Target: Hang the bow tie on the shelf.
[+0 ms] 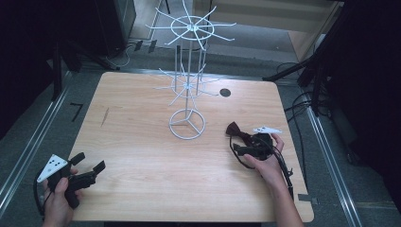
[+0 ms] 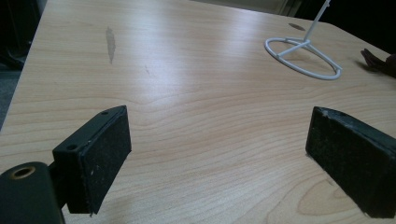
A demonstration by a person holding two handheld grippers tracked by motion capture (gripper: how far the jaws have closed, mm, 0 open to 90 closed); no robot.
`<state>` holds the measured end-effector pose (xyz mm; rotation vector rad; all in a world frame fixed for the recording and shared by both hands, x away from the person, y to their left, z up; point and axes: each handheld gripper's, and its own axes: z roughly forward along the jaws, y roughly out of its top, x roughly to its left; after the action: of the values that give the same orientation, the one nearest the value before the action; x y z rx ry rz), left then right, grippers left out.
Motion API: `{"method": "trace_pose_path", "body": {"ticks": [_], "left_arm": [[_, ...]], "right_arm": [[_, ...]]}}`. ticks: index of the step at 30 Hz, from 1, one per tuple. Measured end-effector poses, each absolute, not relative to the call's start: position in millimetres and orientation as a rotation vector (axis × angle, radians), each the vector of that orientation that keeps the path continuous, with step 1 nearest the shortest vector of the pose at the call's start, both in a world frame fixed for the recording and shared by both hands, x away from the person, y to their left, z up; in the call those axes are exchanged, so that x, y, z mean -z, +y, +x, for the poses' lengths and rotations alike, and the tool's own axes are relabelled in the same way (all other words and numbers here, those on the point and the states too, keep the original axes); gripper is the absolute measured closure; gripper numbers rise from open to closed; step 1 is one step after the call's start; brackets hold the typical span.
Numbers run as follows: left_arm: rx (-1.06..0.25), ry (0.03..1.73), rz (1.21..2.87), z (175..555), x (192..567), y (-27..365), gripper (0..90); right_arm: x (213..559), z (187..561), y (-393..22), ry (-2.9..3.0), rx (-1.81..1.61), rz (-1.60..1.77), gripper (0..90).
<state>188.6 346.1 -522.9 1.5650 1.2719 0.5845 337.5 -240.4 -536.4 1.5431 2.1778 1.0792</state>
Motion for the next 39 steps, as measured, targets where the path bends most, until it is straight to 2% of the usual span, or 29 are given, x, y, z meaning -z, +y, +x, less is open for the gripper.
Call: {"method": "trace_pose_path", "body": {"ticks": [4,7,16,22,28,32,33,34,39], "left_arm": [[-0.582,1.273,1.564,188.8,523.0,346.2,7.3],[-0.584,1.274,1.564,188.9,523.0,346.1,7.3],[-0.582,1.276,1.561,188.9,523.0,346.2,7.3],[-0.578,1.276,1.562,188.8,523.0,346.4,7.3],[-0.579,1.280,1.562,189.1,523.0,346.1,7.3],[-0.582,1.282,1.561,189.0,523.0,346.0,7.3],[-0.582,1.282,1.561,189.0,523.0,346.0,7.3],[-0.583,1.285,1.559,189.1,523.0,345.9,7.3],[-0.583,1.284,1.560,189.0,523.0,345.9,7.3]], "right_arm": [[532.2,339.4,-248.9,2.130,-1.165,1.644,0.0],[532.7,339.2,-245.7,2.107,-1.098,1.668,0.0],[526.6,334.4,-232.8,2.143,-1.120,1.594,0.0],[512.9,326.7,-233.8,2.048,-1.126,1.550,10.8],[527.0,335.4,-238.9,2.021,-0.975,1.600,15.4],[535.7,340.0,-234.1,2.055,-0.908,1.570,29.7],[535.7,340.0,-234.1,2.055,-0.908,1.570,29.7],[538.8,340.8,-232.6,2.050,-0.872,1.582,39.5],[535.7,338.1,-234.4,2.065,-0.888,1.591,63.4]]}}
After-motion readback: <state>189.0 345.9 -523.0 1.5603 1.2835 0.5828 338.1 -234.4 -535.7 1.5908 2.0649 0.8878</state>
